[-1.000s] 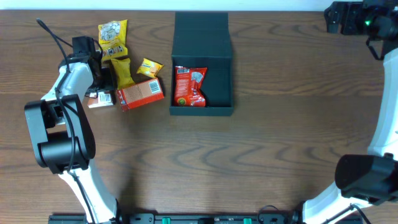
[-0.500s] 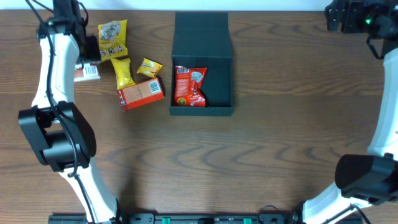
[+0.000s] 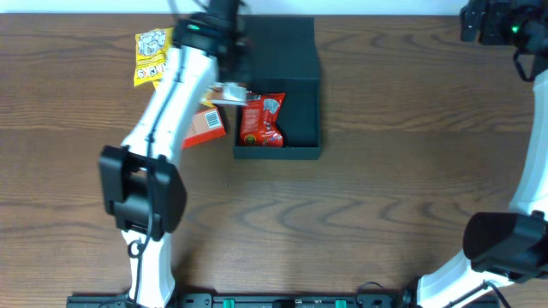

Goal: Pack container

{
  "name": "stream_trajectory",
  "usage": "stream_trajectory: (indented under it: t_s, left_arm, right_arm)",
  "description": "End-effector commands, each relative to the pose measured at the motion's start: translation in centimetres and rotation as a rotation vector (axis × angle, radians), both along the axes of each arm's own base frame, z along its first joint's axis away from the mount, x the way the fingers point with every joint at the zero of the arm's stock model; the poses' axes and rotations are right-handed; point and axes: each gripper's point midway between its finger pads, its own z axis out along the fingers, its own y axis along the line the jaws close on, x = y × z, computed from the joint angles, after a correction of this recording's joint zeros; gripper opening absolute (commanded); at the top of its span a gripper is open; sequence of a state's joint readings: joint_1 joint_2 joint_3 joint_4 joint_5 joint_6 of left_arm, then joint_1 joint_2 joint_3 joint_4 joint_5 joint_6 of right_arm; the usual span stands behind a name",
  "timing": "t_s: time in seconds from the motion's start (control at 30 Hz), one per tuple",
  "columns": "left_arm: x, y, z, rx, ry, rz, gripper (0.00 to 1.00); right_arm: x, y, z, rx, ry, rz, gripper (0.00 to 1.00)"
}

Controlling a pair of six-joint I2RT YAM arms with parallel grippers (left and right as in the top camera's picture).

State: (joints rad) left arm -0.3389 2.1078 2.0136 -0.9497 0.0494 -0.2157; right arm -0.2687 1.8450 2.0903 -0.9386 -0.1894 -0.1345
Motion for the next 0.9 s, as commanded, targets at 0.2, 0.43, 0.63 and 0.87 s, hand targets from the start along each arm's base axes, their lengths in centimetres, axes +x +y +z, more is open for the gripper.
stream_trajectory:
  t_s: [0.2, 0.43, 0.63, 0.87]
  left_arm:
    - [-3.4, -10.6, -4.3, -0.045, 0.075, -0.042, 0.57]
    - [-4.8, -12.8, -7.6, -0.061, 0.154, -0.011, 0.57]
    - [-5.2, -13.4, -8.2, -0.095, 0.191, 0.013, 0.65]
    - [-5.0, -13.4, -7.9, -0.109, 0.186, 0.013, 0.77]
  right_arm:
    - [-0.3, -1.8, -0.7, 0.013, 0.015, -0.051, 0.99]
    - [-0.4, -1.7, -0.8, 0.013, 0.021, -0.05, 0.99]
    - [-0.6, -1.7, -1.0, 0.014, 0.034, -0.048, 0.99]
    - [-0.6, -1.7, -1.0, 0.014, 0.033, -0.047, 0.99]
